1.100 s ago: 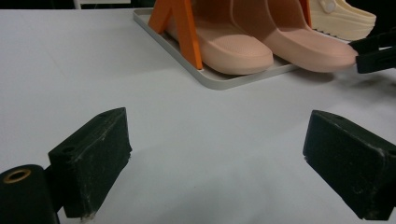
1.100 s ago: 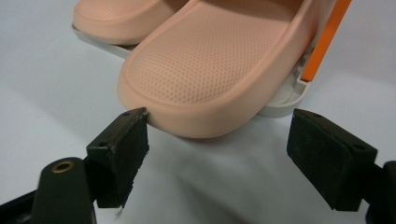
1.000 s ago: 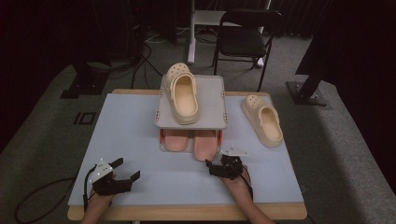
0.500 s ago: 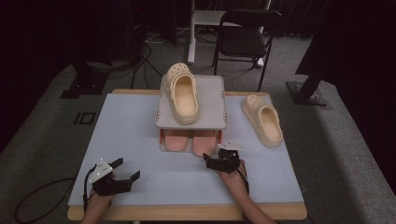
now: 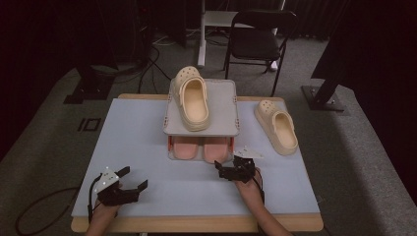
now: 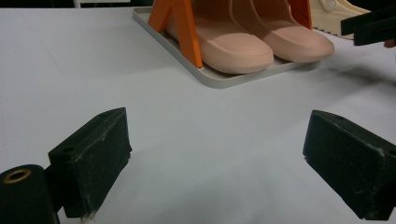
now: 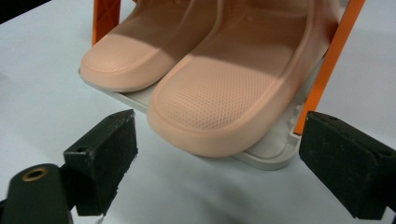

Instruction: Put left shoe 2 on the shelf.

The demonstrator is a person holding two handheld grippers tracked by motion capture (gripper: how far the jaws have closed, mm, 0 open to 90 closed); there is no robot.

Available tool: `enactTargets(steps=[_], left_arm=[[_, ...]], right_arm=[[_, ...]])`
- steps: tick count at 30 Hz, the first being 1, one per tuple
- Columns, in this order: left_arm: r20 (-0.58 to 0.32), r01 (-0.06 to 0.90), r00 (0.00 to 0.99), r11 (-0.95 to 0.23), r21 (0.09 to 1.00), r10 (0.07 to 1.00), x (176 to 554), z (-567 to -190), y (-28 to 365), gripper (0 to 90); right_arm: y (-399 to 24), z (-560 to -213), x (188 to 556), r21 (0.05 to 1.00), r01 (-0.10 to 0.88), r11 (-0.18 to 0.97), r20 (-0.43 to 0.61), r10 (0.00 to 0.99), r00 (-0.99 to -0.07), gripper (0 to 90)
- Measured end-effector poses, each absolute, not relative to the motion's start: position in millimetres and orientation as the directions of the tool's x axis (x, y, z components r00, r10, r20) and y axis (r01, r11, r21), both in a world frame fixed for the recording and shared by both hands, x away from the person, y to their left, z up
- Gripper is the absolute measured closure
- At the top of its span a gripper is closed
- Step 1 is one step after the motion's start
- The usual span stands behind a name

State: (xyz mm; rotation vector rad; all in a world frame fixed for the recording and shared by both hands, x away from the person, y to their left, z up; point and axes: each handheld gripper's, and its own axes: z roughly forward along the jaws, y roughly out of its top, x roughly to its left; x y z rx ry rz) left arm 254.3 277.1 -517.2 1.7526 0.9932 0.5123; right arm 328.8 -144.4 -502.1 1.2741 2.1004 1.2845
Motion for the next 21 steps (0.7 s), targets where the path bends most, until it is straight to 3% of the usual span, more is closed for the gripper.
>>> enactTargets(steps=[13, 21], left_arm=[[-0.111, 0.385, 0.570, -0.145, 0.911, 0.814, 254.6, -517.5, 276.8, 7.4], [-0.112, 0.387, 0.567, -0.144, 0.911, 0.816, 255.0, -517.7, 276.4, 7.4]], right_arm=[[-180.6, -492.1, 318.9, 0.878, 0.436, 0.199, 0.099, 0.814, -0.573, 13.5], [-215.0, -488.6, 319.4, 0.883, 0.456, 0.116, 0.156, 0.841, -0.518, 11.9]])
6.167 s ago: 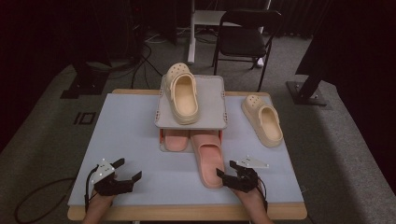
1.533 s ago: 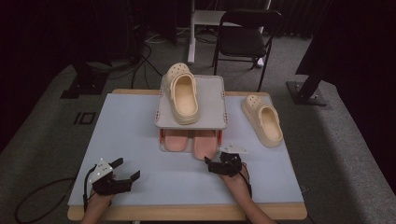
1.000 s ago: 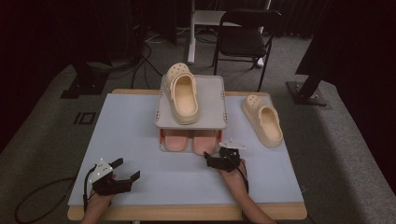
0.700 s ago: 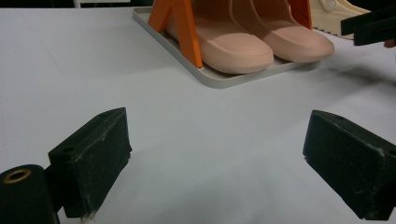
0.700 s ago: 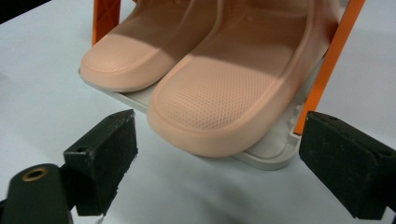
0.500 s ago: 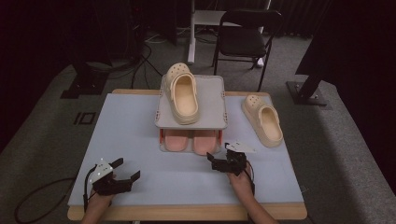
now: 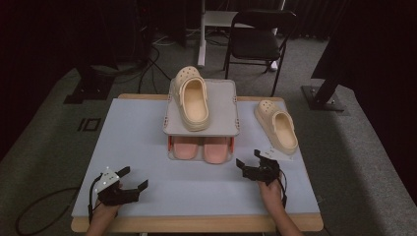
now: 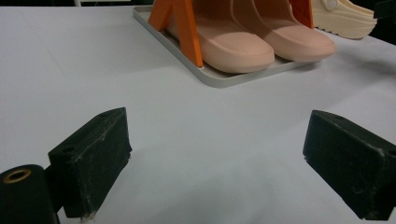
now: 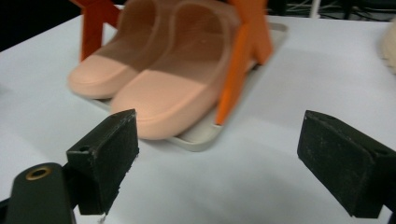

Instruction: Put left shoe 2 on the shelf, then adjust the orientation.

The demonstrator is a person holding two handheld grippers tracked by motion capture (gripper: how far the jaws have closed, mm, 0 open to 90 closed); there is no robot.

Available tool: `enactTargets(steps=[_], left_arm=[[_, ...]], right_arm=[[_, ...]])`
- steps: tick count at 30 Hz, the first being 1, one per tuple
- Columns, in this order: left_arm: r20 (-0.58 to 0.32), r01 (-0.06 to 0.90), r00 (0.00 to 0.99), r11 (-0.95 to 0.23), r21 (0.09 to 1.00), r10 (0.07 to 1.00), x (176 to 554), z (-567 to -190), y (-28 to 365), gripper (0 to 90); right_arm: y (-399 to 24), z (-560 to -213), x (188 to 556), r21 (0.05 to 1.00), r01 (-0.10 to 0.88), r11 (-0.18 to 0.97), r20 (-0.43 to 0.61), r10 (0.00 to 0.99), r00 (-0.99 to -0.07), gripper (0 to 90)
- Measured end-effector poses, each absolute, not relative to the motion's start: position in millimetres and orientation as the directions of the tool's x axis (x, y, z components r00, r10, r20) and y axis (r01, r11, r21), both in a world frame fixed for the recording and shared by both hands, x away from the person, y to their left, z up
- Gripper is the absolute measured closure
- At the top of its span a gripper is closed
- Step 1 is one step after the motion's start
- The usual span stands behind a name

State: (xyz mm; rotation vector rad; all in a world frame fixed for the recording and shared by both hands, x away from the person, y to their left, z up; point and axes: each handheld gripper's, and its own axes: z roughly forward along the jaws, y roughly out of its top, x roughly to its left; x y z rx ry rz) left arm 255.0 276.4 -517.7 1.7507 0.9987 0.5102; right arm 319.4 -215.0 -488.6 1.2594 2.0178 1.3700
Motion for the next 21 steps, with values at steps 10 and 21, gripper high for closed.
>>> enactTargets(steps=[10, 21], left_arm=[[-0.112, 0.387, 0.565, -0.143, 0.911, 0.817, 255.5, -517.7, 276.5, 7.3], [-0.115, 0.388, 0.563, -0.139, 0.911, 0.818, 254.8, -517.8, 276.6, 7.4]], right_arm=[[-250.1, -483.4, 330.4, 0.870, 0.486, 0.078, 0.183, 0.865, -0.467, 11.2], [-278.1, -477.7, 351.3, 0.884, 0.463, 0.071, 0.149, 0.894, -0.423, 11.2]])
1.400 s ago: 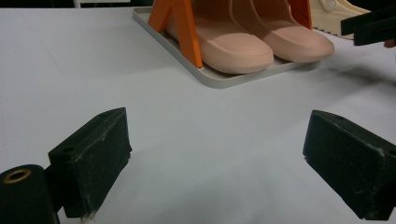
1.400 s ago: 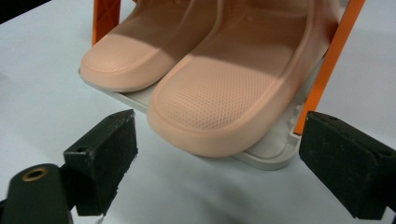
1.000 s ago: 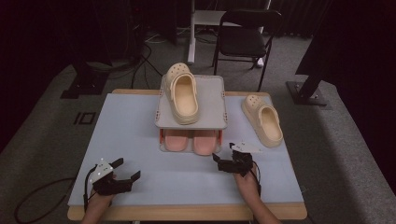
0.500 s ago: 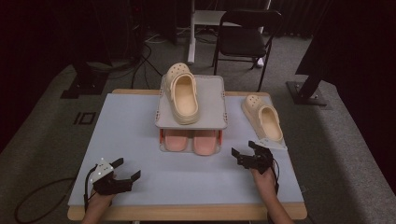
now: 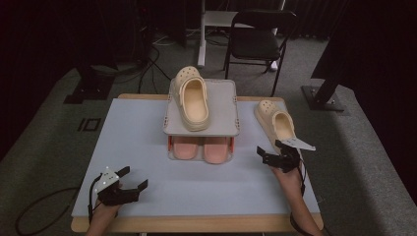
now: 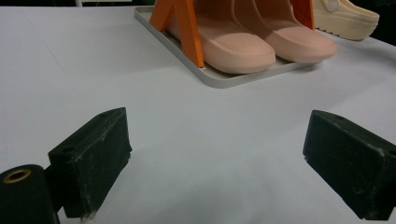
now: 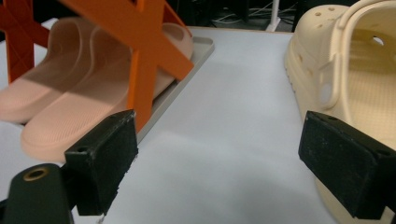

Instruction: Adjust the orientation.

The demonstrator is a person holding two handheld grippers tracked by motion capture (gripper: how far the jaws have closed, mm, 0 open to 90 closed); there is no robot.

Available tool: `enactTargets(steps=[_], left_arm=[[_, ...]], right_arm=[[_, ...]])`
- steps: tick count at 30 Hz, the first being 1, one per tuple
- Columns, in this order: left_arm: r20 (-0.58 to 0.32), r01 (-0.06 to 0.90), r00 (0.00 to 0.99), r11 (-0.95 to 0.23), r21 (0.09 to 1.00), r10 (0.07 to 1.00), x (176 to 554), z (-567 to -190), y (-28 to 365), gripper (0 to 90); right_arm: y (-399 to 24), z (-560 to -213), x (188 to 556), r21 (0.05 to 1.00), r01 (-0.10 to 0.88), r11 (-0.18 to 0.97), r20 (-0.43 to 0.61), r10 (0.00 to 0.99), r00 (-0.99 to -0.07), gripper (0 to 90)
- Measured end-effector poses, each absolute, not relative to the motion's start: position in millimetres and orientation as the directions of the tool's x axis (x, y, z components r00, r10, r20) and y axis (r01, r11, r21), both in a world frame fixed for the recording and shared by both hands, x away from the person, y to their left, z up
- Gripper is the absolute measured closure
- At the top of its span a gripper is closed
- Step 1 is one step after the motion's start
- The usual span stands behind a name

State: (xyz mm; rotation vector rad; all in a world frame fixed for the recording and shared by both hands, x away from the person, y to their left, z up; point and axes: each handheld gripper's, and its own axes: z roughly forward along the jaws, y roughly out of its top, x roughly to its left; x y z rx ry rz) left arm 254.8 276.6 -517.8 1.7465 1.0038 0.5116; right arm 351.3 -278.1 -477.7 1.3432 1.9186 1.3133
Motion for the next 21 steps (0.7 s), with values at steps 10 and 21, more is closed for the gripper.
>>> enactTargets(steps=[10, 21], left_arm=[[-0.113, 0.387, 0.563, -0.141, 0.911, 0.818, 255.1, -517.8, 276.2, 7.3], [-0.114, 0.388, 0.562, -0.140, 0.911, 0.819, 254.7, -517.7, 276.5, 7.3]], right_arm=[[-298.8, -471.7, 379.4, 0.882, 0.470, 0.041, 0.148, 0.921, -0.360, 13.4], [-308.6, -471.5, 407.7, 0.875, 0.484, 0.008, 0.149, 0.947, -0.285, 26.6]])
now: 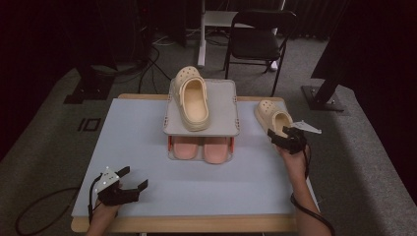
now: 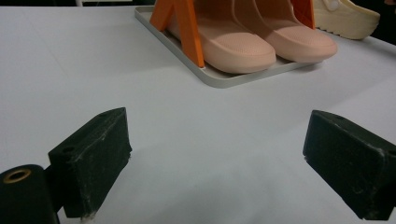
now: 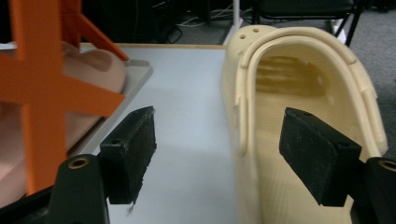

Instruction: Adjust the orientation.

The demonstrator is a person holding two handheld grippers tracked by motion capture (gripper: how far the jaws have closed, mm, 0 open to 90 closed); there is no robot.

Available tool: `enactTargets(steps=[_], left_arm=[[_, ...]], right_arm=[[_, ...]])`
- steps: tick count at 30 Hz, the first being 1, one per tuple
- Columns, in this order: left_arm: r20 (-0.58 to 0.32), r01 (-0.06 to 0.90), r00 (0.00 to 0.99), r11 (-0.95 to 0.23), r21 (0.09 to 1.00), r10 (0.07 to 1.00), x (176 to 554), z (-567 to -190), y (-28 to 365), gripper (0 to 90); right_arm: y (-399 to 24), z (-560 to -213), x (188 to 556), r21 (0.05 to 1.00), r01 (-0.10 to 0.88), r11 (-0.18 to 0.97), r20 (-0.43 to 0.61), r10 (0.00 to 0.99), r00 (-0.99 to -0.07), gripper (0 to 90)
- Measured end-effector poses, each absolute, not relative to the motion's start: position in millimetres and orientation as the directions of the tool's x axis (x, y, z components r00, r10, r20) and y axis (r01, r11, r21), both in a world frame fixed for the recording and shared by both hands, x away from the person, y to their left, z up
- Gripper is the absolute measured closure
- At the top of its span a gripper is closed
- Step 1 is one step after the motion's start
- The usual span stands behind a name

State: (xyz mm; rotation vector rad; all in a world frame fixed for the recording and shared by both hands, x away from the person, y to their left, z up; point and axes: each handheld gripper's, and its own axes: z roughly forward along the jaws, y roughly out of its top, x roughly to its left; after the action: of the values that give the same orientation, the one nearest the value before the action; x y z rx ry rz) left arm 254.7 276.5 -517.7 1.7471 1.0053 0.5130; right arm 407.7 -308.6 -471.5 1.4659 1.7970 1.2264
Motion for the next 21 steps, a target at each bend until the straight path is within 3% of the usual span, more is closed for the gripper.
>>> enactTargets(steps=[21], left_arm=[[-0.115, 0.391, 0.558, -0.138, 0.910, 0.822, 253.6, -517.6, 277.2, 7.4]], right_arm=[[-310.0, -474.4, 451.9, 0.829, 0.558, 0.024, 0.129, 0.964, -0.233, 41.9]])
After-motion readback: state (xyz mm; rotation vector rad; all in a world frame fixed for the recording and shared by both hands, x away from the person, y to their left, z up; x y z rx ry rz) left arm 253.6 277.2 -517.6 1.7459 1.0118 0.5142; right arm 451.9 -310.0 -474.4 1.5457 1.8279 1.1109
